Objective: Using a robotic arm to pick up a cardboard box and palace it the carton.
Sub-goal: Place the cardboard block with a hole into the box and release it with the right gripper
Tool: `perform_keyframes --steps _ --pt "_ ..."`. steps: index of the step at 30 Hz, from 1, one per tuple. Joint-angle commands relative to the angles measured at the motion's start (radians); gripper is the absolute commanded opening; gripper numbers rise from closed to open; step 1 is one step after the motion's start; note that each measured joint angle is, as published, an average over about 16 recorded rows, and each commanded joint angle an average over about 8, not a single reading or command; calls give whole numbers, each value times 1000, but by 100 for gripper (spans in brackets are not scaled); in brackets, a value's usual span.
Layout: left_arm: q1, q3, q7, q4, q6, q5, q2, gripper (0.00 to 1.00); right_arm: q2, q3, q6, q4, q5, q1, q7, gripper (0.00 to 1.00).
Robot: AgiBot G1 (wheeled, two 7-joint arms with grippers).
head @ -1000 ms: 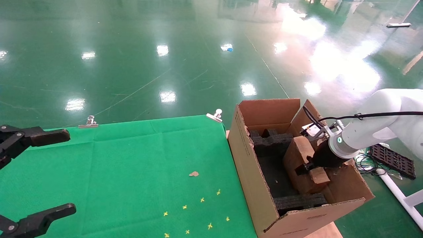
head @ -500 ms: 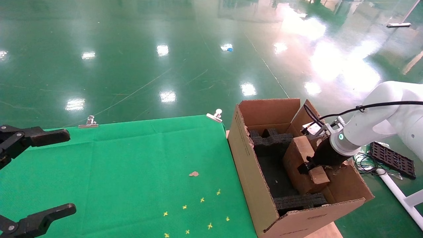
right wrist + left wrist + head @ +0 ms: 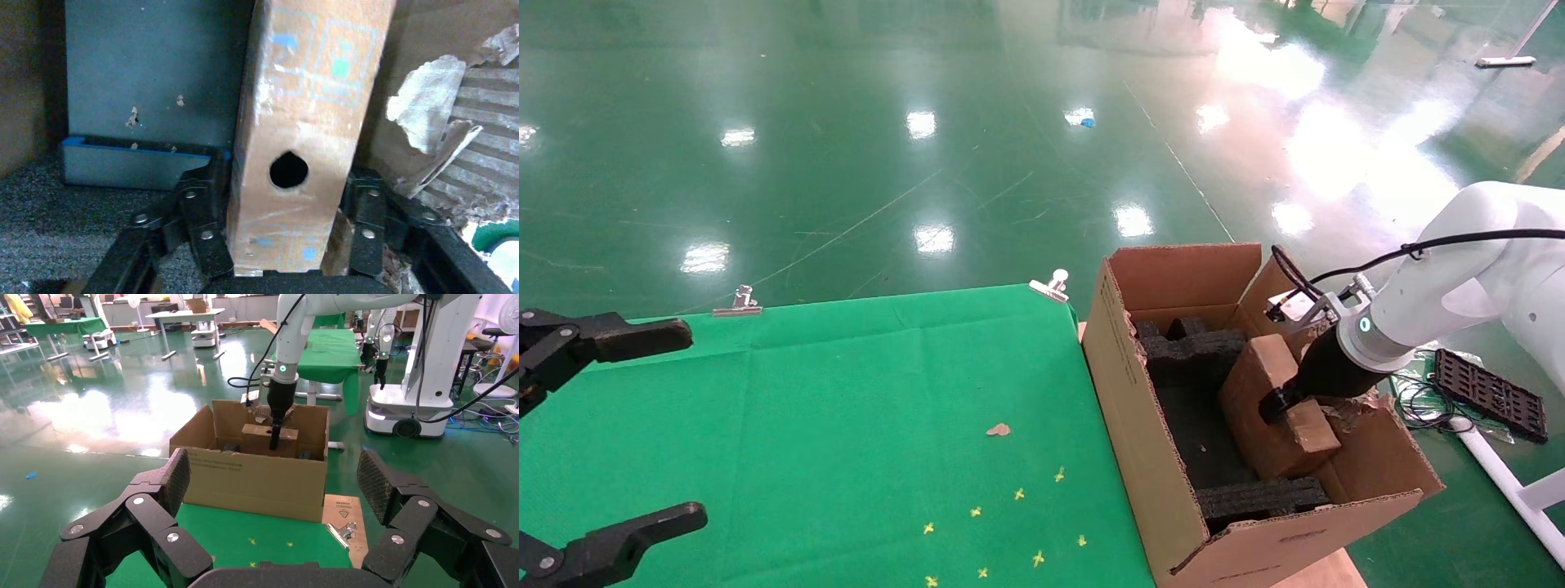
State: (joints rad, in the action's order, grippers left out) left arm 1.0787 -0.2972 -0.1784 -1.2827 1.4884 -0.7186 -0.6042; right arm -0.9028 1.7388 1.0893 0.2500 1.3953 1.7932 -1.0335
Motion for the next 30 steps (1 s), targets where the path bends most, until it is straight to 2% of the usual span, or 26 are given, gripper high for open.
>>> perform_keyframes --steps 1,11,17,23,30 --pt "0 0 0 0 0 0 0 100 -3 -1 2 -6 0 2 4 100" --pt "0 -1 0 0 0 0 0 100 10 -20 23 0 -21 66 43 100" --pt "0 -1 1 0 0 1 0 100 67 -67 59 63 -65 225 118 100" --pt "0 -1 1 0 -1 1 1 100 152 -107 92 188 -87 393 165 100" --pt "0 -1 1 0 -1 1 1 100 225 -125 94 321 -86 479 143 100"
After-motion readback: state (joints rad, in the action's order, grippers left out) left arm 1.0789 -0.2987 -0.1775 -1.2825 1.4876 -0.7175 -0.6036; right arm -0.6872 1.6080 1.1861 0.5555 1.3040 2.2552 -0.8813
